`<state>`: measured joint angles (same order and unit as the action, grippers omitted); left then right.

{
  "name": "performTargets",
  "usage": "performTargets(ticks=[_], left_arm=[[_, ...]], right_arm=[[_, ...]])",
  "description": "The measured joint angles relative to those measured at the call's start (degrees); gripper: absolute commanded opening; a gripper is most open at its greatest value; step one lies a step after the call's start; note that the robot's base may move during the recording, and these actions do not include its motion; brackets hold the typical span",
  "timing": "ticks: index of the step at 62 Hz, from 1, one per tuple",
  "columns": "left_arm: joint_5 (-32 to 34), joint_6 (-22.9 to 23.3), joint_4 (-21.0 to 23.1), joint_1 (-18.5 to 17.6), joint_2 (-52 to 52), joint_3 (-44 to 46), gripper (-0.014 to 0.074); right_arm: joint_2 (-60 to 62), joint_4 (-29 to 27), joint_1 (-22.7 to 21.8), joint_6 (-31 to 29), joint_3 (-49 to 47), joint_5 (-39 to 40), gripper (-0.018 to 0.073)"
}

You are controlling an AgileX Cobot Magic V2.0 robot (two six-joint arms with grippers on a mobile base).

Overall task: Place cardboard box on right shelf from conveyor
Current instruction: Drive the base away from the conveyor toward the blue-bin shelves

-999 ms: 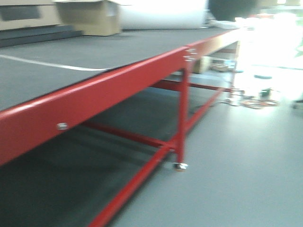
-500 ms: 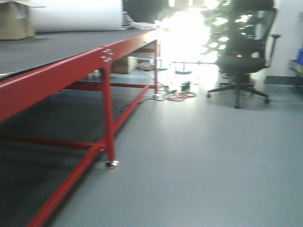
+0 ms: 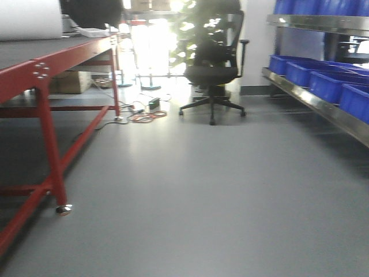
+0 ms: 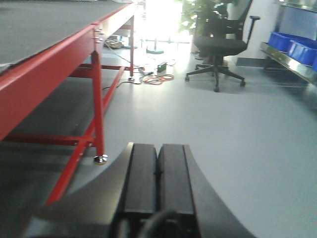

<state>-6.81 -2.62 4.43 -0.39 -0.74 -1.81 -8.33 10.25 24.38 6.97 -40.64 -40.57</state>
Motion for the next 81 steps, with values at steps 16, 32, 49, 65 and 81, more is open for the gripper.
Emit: performTargets(ticks=[16,32,49,65,81], left_arm=[[0.00,0.00,0.00,0.00,0.00,0.00,-0.0116],[0.00,0.00,0.00,0.00,0.00,0.00,-0.0116],[0.00,0.00,0.00,0.00,0.00,0.00,-0.0116],[0.00,0.00,0.00,0.00,0.00,0.00,-0.0116],[0.00,0.00,0.00,0.00,0.00,0.00,-0.0116]], right_arm=[[0.00,0.00,0.00,0.00,0.00,0.00,0.0215],[0.25,0.00,0.00,0.00,0.00,0.00,0.0215],[0.25,0.00,0.00,0.00,0.00,-0.22,0.0215],[0.33,0.00,0.00,0.00,0.00,-0.30,0.0215],[0.33,0.00,0.00,0.00,0.00,-0.30,0.0215]])
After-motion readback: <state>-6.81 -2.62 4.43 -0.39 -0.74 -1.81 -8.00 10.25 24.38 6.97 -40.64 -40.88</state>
